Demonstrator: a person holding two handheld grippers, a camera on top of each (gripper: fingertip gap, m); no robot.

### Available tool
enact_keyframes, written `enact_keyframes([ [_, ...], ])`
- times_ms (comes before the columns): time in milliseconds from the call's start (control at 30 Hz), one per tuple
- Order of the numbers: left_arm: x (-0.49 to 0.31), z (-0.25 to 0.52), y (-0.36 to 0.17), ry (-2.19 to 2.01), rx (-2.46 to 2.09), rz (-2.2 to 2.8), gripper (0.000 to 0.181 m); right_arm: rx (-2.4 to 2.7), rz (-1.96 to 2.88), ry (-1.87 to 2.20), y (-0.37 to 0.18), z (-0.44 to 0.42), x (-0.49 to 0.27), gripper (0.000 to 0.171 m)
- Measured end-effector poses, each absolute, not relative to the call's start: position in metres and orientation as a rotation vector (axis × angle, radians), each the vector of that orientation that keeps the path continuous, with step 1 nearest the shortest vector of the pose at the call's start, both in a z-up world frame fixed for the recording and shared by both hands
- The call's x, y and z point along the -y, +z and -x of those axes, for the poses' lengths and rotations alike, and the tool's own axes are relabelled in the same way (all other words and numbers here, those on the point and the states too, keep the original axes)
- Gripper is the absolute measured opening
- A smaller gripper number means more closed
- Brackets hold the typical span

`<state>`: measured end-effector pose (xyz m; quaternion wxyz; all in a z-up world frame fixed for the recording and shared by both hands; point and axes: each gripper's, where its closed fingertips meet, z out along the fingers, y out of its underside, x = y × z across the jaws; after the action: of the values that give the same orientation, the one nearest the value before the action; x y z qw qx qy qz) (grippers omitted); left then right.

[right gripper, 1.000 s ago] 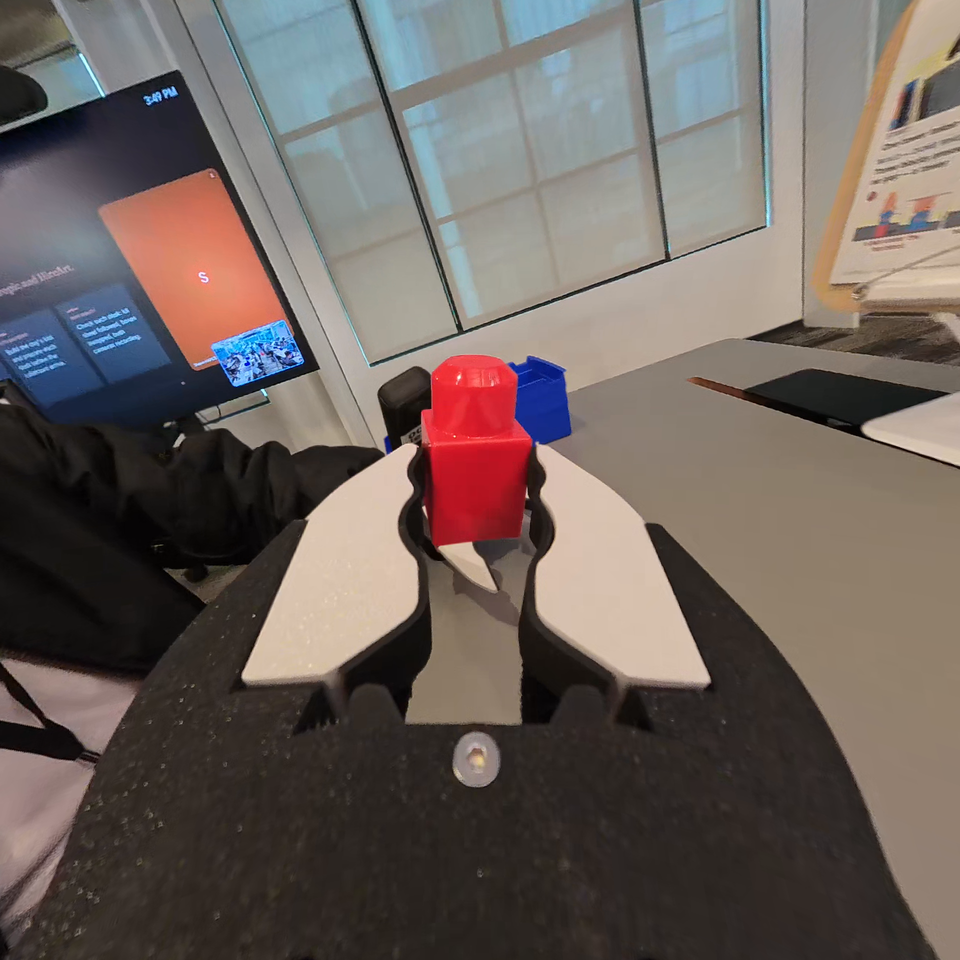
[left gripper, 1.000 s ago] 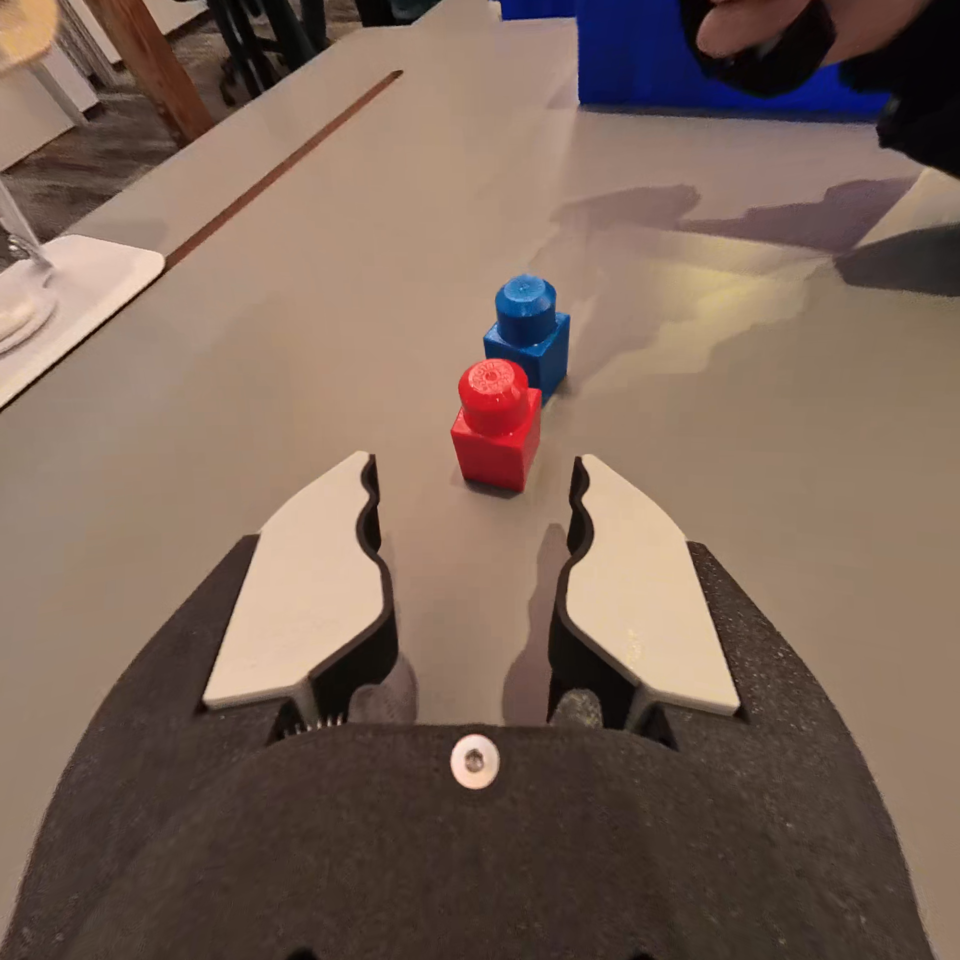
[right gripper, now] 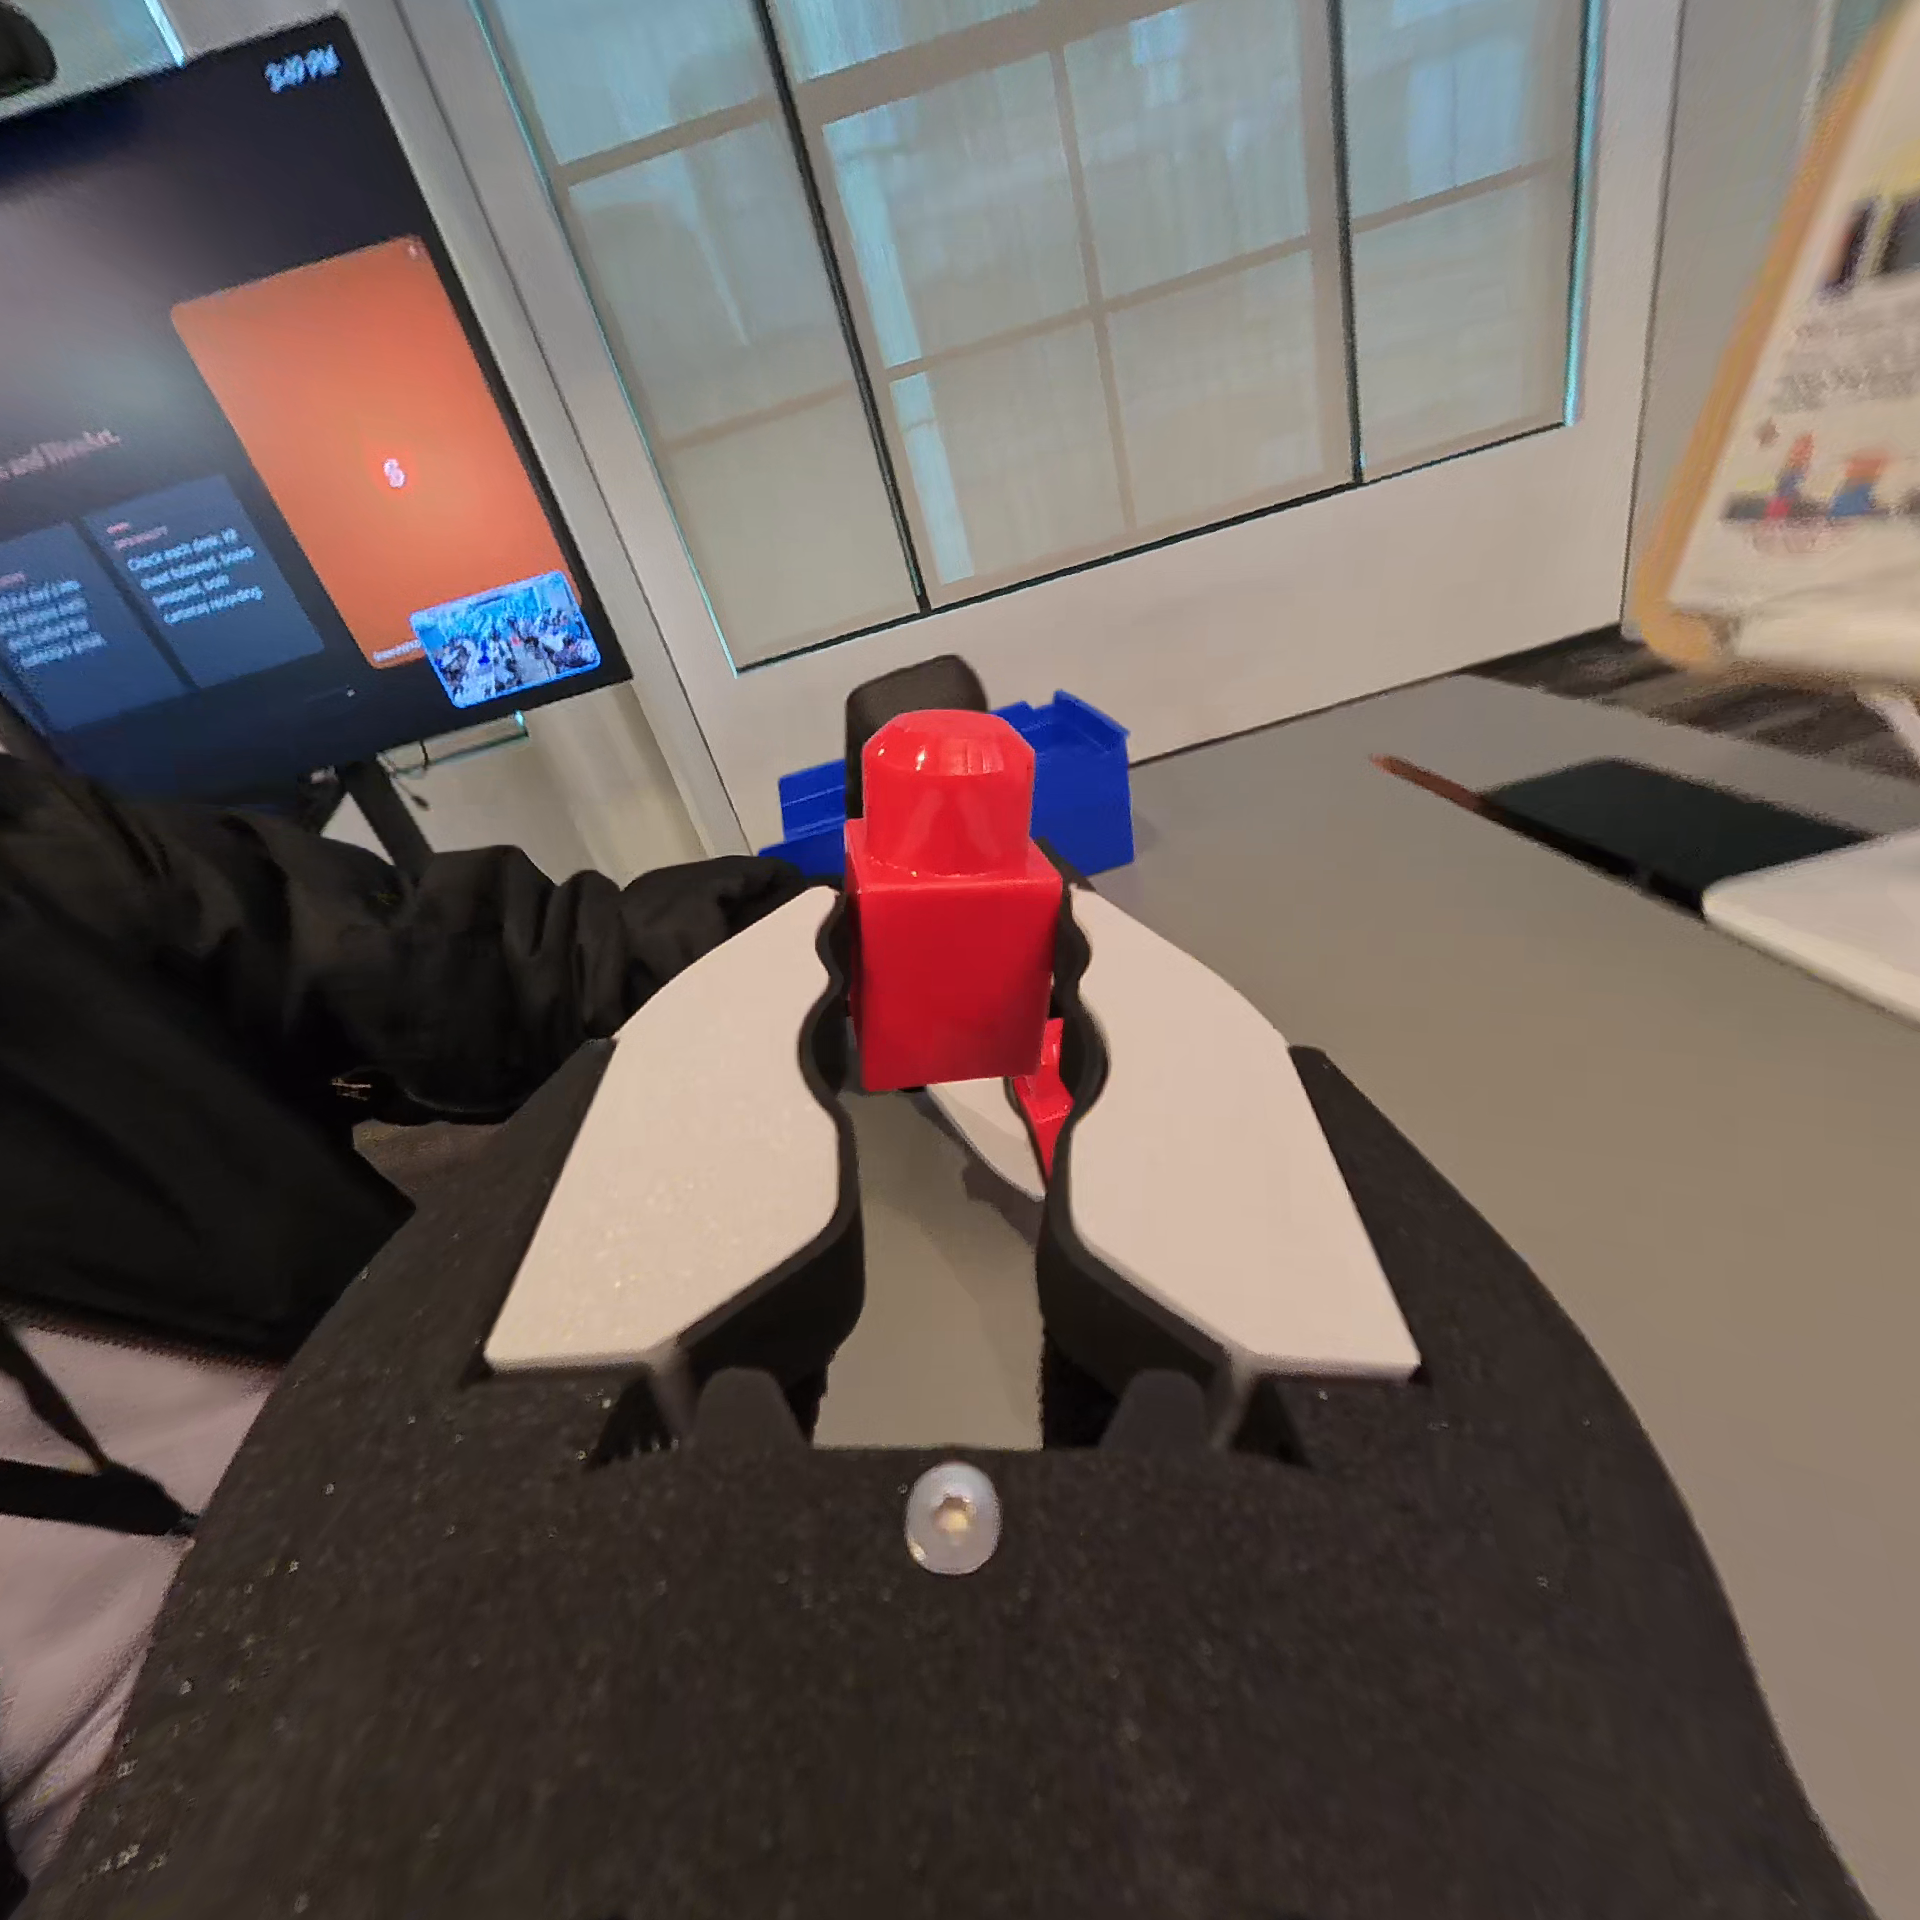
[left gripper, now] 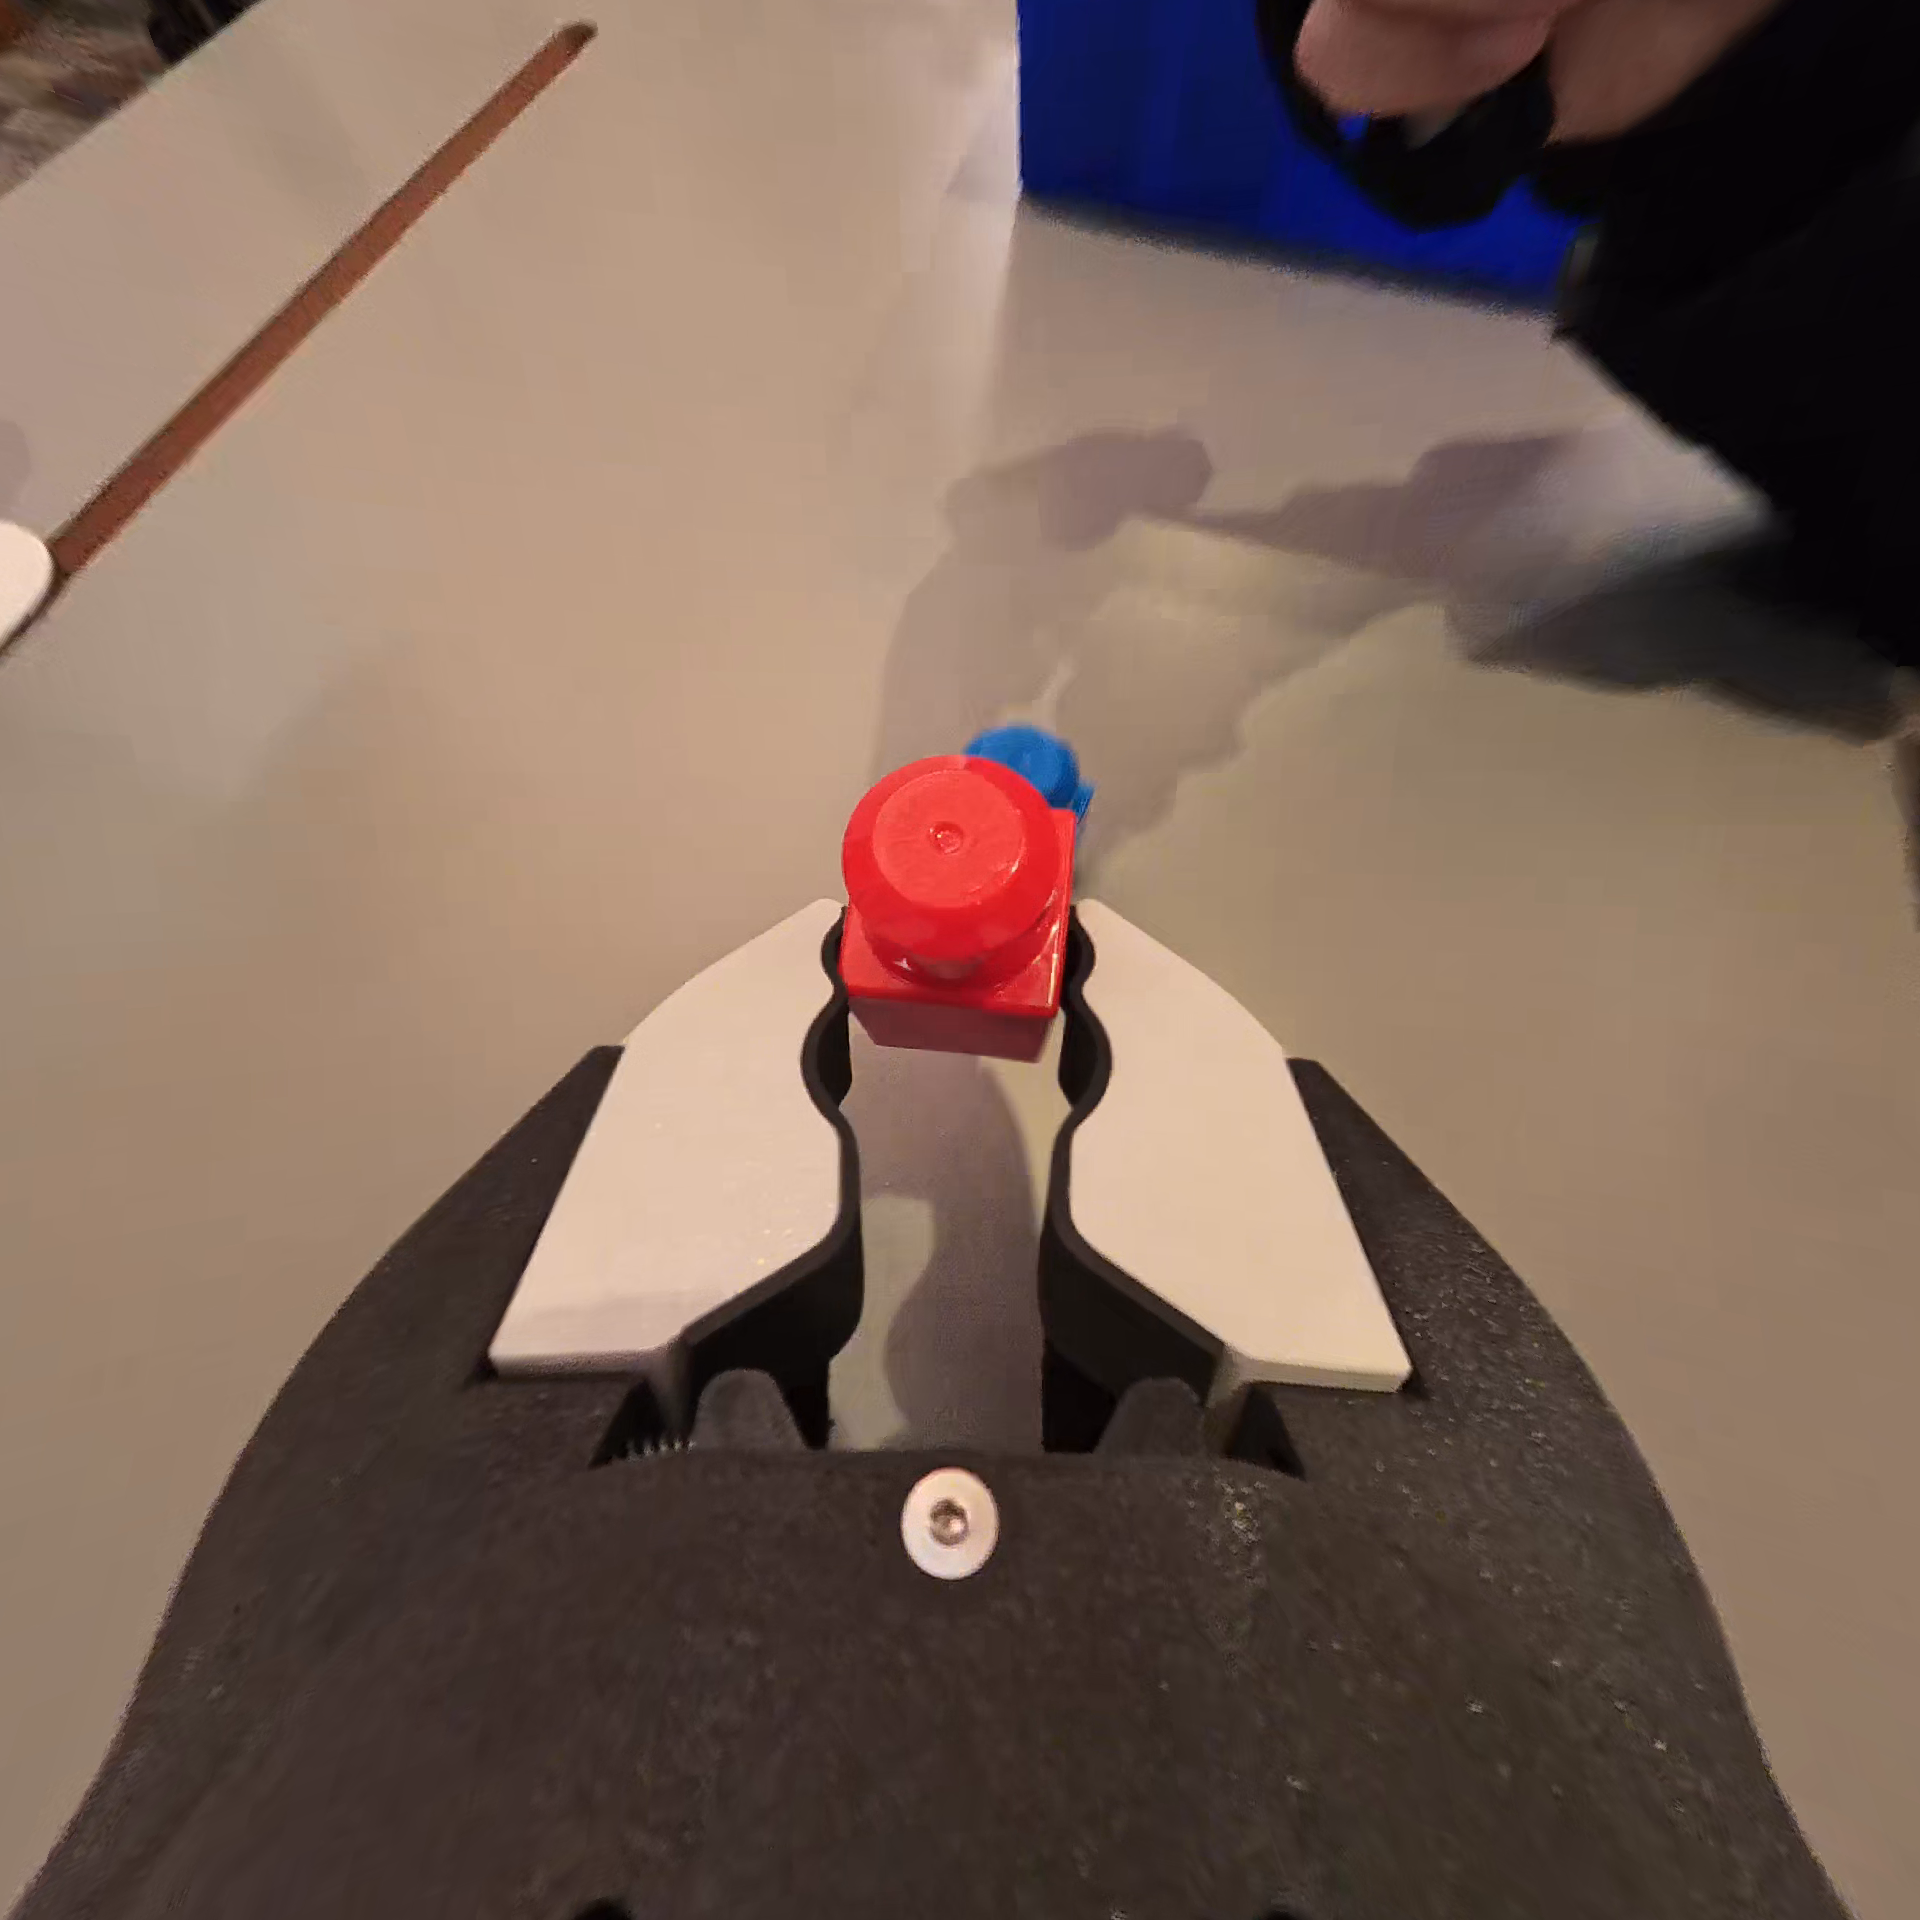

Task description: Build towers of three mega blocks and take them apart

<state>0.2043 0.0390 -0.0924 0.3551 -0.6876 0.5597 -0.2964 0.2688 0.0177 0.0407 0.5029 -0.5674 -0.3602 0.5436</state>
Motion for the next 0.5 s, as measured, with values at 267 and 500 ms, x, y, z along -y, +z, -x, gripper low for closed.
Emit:
enact_keyframes([
  [267,-0.035,-0.204,0.032,-1.140,-1.336,1.722,0.037,1.049,1.297,1.172,0.120,-0.203,-0.032,0.036],
  [500,-0.029,-0.178,0.008,-0.938,-1.492,1.841,0.036,1.084,1.413,1.251,0.093,-0.169,-0.047,0.036],
])
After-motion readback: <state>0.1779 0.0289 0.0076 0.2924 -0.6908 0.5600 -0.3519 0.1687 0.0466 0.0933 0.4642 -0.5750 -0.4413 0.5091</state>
